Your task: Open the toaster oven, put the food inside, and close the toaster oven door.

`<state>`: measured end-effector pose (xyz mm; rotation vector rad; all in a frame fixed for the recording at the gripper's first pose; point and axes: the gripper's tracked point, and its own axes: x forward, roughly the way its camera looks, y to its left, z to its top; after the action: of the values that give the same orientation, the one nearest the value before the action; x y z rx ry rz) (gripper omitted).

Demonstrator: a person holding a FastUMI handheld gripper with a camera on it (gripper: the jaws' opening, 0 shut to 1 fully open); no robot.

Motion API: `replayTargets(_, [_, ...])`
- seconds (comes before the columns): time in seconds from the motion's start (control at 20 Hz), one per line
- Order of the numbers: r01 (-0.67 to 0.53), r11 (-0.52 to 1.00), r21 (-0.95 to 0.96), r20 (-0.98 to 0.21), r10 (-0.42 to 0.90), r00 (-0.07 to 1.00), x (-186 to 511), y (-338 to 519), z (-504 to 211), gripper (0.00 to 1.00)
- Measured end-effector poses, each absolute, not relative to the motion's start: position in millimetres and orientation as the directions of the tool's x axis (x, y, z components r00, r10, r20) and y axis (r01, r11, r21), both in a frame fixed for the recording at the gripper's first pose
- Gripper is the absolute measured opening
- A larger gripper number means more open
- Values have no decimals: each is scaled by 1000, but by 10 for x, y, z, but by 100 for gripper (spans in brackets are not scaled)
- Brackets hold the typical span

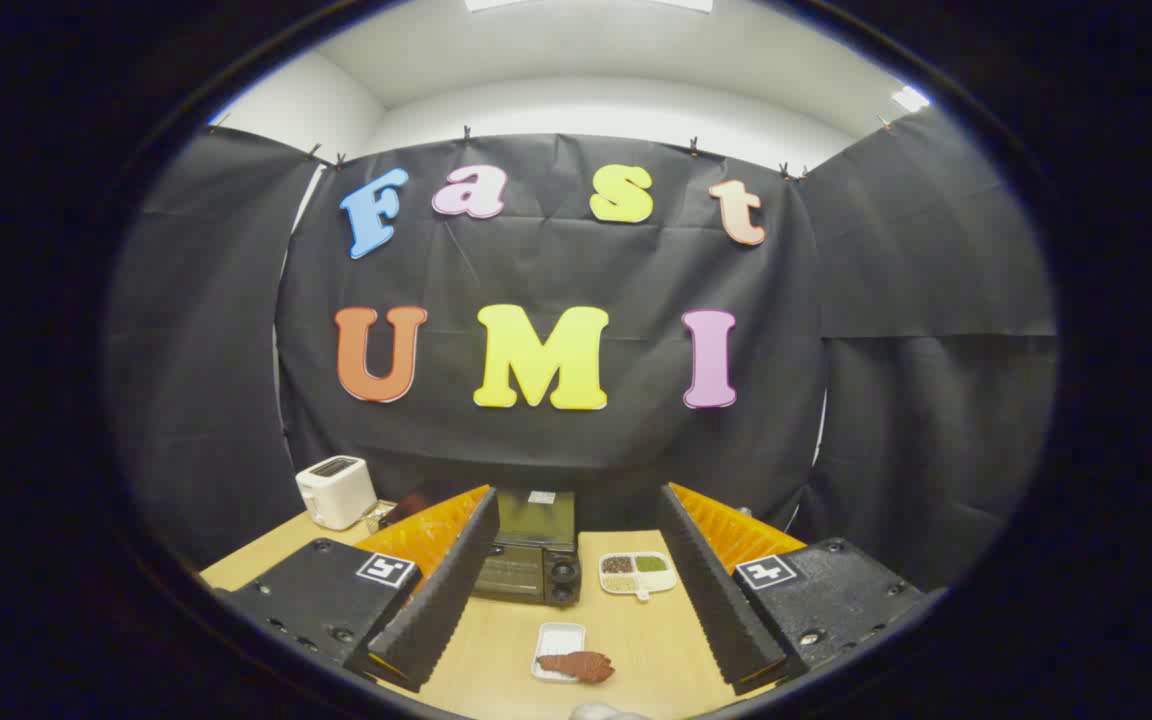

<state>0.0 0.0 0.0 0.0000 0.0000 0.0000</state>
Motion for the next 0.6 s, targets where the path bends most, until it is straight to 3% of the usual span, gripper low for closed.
replayTargets(0.6, [-28, 999, -28, -9, 28, 1000, 223, 365, -89, 100])
